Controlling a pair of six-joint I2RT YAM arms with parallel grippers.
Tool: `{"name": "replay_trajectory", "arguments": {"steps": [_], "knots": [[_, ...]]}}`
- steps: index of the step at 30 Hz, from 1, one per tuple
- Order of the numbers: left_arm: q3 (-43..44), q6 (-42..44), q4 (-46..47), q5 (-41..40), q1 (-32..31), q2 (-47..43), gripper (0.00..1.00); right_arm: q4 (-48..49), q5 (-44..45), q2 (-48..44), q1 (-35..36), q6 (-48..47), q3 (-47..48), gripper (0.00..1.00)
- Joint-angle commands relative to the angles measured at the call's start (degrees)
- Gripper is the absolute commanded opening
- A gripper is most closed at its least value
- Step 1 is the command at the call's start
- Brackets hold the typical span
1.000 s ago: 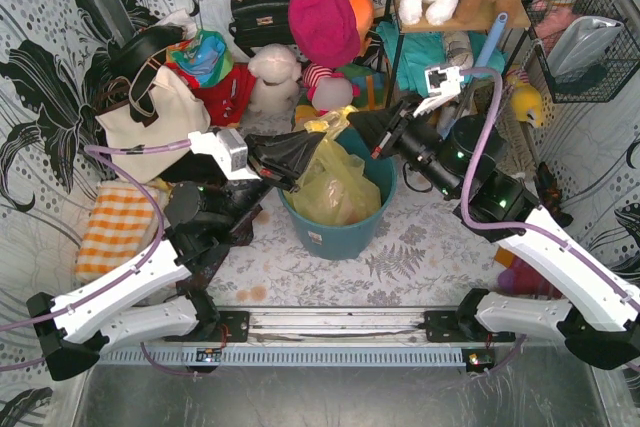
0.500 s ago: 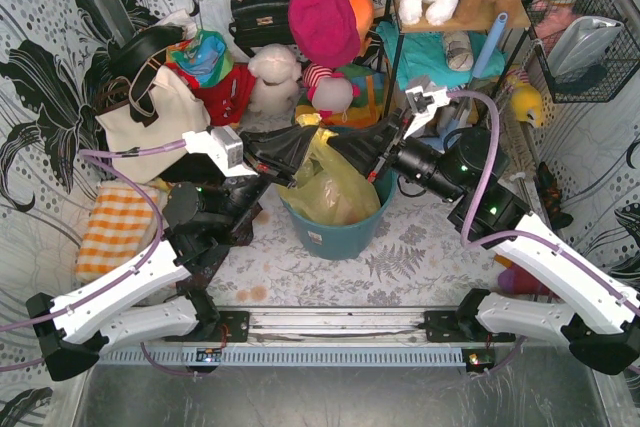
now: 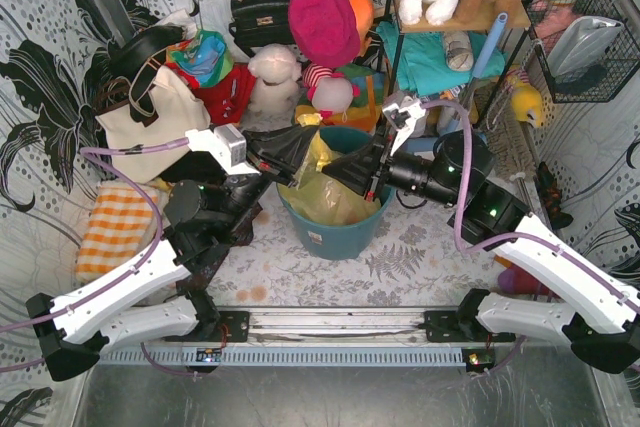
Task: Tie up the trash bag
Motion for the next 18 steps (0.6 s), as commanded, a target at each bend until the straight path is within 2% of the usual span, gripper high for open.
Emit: {"name": "replay_trajectory", "arguments": {"steps": [1, 7, 18], "knots": [[1.63, 0.64, -0.64, -0.37, 0.37, 0.08, 0.00, -3.29, 3.08, -0.19, 1.76, 0.26, 2.11, 0.00], [1.91, 0.61, -1.92, -1.03, 0.40, 0.61, 0.00, -5.14, 6.78, 0.92, 4.17, 3.41, 2.95, 0.00], [3.06, -0.07, -1.46, -0.72, 1.02, 2.71, 0.00, -15.37, 16.91, 2.81, 7.04, 10.55, 7.83, 0.00]]}}
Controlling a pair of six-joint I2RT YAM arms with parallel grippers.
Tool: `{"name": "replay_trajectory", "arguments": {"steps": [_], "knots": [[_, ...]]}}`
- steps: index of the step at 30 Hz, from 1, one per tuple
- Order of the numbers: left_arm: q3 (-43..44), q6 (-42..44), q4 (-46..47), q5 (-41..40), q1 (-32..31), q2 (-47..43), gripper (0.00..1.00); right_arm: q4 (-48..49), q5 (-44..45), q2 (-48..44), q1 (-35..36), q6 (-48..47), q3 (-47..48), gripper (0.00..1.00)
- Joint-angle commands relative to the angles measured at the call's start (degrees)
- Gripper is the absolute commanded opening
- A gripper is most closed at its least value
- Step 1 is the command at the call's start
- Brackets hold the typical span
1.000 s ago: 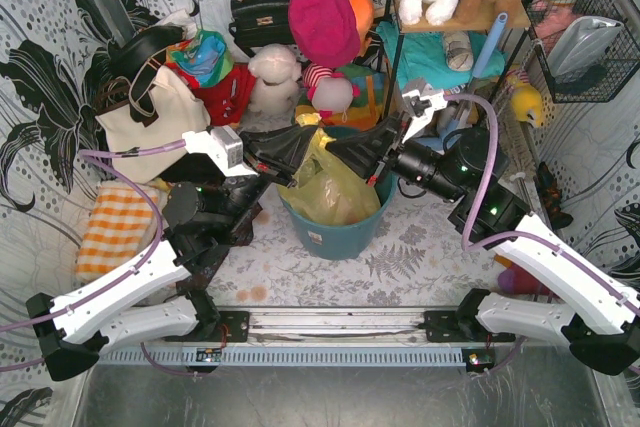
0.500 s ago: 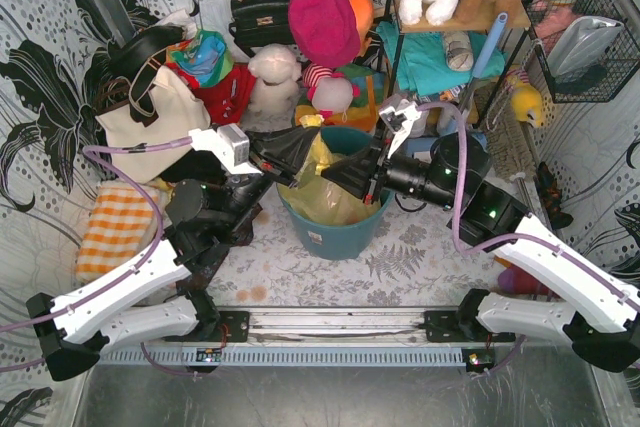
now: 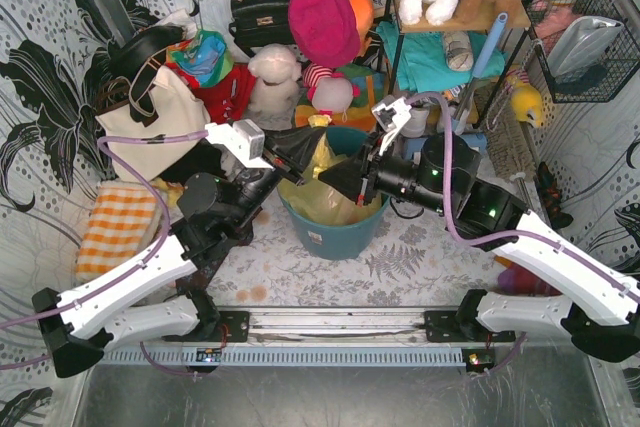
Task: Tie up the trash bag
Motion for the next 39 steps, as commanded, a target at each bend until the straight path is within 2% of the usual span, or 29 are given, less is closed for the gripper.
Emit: {"name": "replay_trajectory", "arguments": {"steps": [1, 12, 16, 20, 33, 35, 36, 39], "knots": [[2.86, -0.12, 1.63, -0.25, 0.46, 0.67, 0.00, -4.91, 7.19, 0.87, 1.41, 5.14, 3.50, 0.00], [2.91, -1.23, 1.72, 0.70, 1.03, 0.81, 0.00, -7.69, 19.86, 4.86, 7.02, 10.33, 5.65, 0.00], [2.79, -1.48, 1.80, 0.85, 1.05, 0.56, 0.00, -7.98, 30.01, 6.09, 10.34, 10.64, 5.87, 0.00], [2.48, -1.65, 1.90, 1.12, 1.08, 0.28, 0.00, -4.72, 36.56, 6.79, 11.30, 9.62, 4.47, 0.00], [3.78, -2.42, -2.09, 4.92, 1.25, 0.32, 0.00, 6.34, 47.77, 8.78, 11.63, 7.84, -0.08, 0.00], [3.77, -2.45, -2.38, 4.86, 1.25, -0.06, 0.06, 9.35, 49.02, 8.27, 11.57, 7.73, -2.11, 0.00], [3.75, -2.42, -2.59, 4.35, 1.25, -0.25, 0.14, 9.94, 49.70, 8.15, 11.59, 7.72, -2.78, 0.00], [4.36, -2.14, -3.56, 2.13, 1.26, -1.27, 0.50, 10.90, 50.25, 7.98, 11.59, 7.46, -3.58, 0.00]]}}
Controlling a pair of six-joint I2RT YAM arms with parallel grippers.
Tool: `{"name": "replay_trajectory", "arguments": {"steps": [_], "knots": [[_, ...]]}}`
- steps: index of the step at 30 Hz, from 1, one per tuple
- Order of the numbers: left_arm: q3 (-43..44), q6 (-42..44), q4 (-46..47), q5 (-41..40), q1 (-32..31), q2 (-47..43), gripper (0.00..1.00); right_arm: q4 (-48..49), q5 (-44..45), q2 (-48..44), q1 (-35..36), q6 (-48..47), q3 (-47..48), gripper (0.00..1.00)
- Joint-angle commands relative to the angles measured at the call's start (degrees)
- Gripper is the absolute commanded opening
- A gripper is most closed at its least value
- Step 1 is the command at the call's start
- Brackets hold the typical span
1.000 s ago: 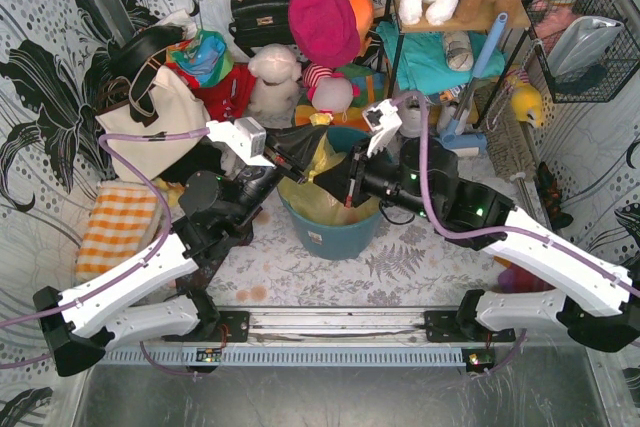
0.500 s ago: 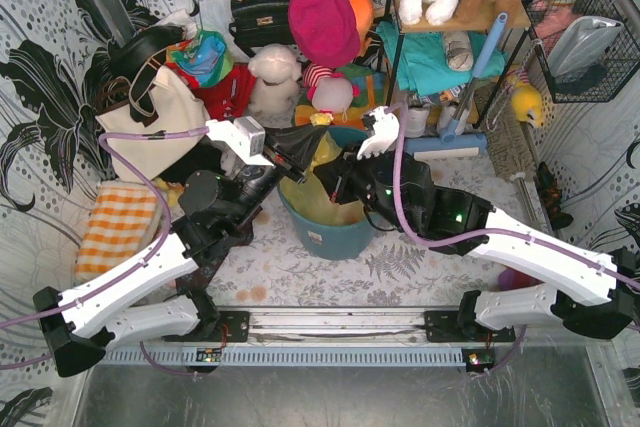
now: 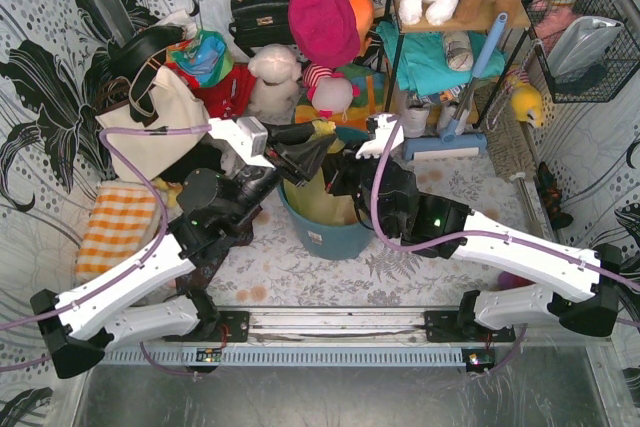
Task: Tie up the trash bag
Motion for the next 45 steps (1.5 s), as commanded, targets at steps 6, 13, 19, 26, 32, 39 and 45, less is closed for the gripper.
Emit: {"name": "replay_trajectory", "arguments": {"steps": [6, 13, 19, 26, 32, 39, 45], "knots": [[4.24, 1.52, -3.93, -9.02, 0.42, -5.74, 0.73, 5.32, 3.83, -0.61, 0.30, -1.12, -1.32, 0.00], [9.05, -1.51, -17.43, -30.23, 1.22, -6.50, 0.72, 4.53, 3.52, -1.09, 0.31, -0.45, -1.32, 0.00], [14.05, -14.61, -30.03, -10.81, 14.17, -1.29, 0.71, 3.67, 2.76, -1.31, 0.31, 0.06, -1.08, 0.00], [10.02, -25.42, -24.06, 23.63, 28.88, 2.89, 0.70, 3.49, 3.08, -1.75, 0.27, 0.13, -1.28, 0.00], [1.75, -36.75, -6.99, 41.69, 34.50, 4.44, 0.65, 3.55, 2.63, -2.09, 0.25, 1.38, -2.05, 0.00], [-2.75, -47.14, 7.86, 51.55, 36.66, 7.37, 0.66, 3.46, 2.04, -1.76, 0.27, 2.23, -2.44, 0.00], [-2.33, -46.62, 7.64, 53.19, 36.64, 8.45, 0.65, 3.71, 1.83, -1.40, 0.24, 2.88, -2.80, 0.00]]}}
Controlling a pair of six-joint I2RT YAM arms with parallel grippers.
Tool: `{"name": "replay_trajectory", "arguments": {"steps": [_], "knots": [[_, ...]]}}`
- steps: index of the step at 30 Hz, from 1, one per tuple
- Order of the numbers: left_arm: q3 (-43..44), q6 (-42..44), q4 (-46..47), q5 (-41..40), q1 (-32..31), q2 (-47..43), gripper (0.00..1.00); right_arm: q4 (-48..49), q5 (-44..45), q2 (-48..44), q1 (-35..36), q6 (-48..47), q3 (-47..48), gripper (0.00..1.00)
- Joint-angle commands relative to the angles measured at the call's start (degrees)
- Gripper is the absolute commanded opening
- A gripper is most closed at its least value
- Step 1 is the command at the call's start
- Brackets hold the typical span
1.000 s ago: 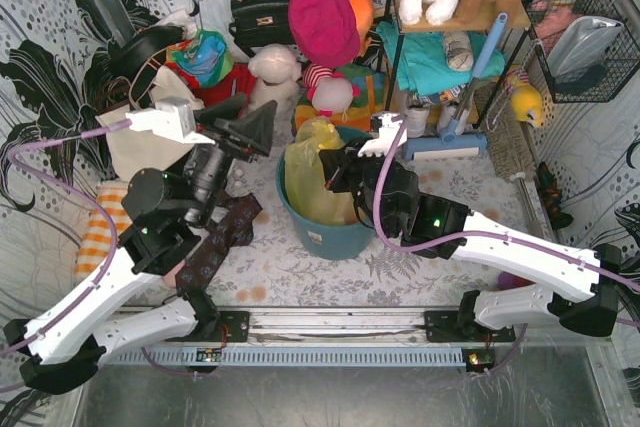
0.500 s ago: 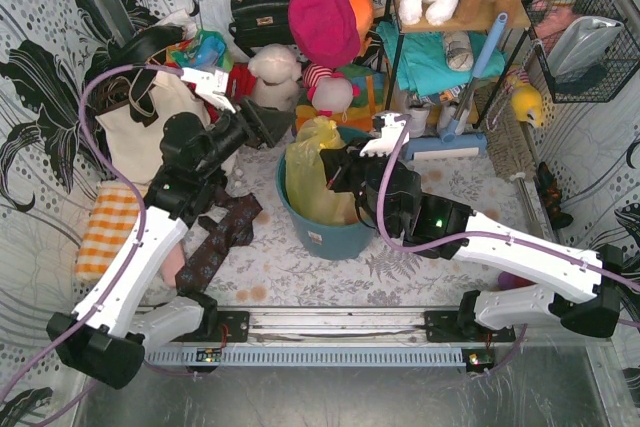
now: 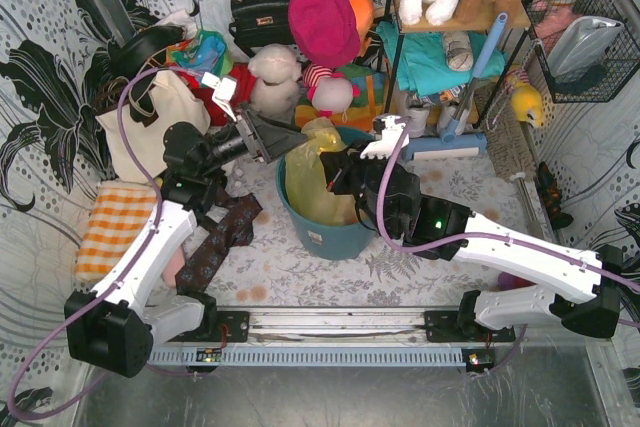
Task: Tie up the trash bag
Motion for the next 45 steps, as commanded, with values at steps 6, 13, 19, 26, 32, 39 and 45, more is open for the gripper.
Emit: {"name": "replay_trajectory", "arguments": {"steps": [6, 13, 19, 26, 32, 39, 45], "knots": [[-0.12, -1.96, 5.97, 5.64, 0.17, 0.71, 0.38, 1.08, 0.06, -0.47, 0.30, 1.44, -0.67, 0.00], [0.49, -2.35, 4.51, 6.89, 0.05, -0.36, 0.00, 2.64, 1.38, 0.50, 0.23, 1.26, -1.34, 0.00], [-0.10, -1.39, 1.61, 7.49, -0.53, -3.06, 0.00, 8.23, 4.28, 1.30, 0.27, -0.85, -3.33, 0.00], [0.05, 0.13, -3.05, 7.93, -1.91, -5.17, 0.00, 20.74, 6.28, 3.05, 0.27, -4.40, -7.39, 0.00], [-1.71, 1.15, -5.92, 7.15, -3.85, -6.64, 0.00, 37.02, 7.31, 3.50, 0.24, -10.66, -12.83, 0.00], [-4.00, 1.16, -7.13, 5.57, -7.80, -8.46, 0.00, 61.05, 1.95, 4.64, 0.30, -21.36, -19.82, 0.00], [-5.85, 1.94, -9.81, 3.68, -8.35, -9.47, 0.00, 72.48, -4.68, 5.37, 0.32, -24.05, -24.27, 0.00]]}}
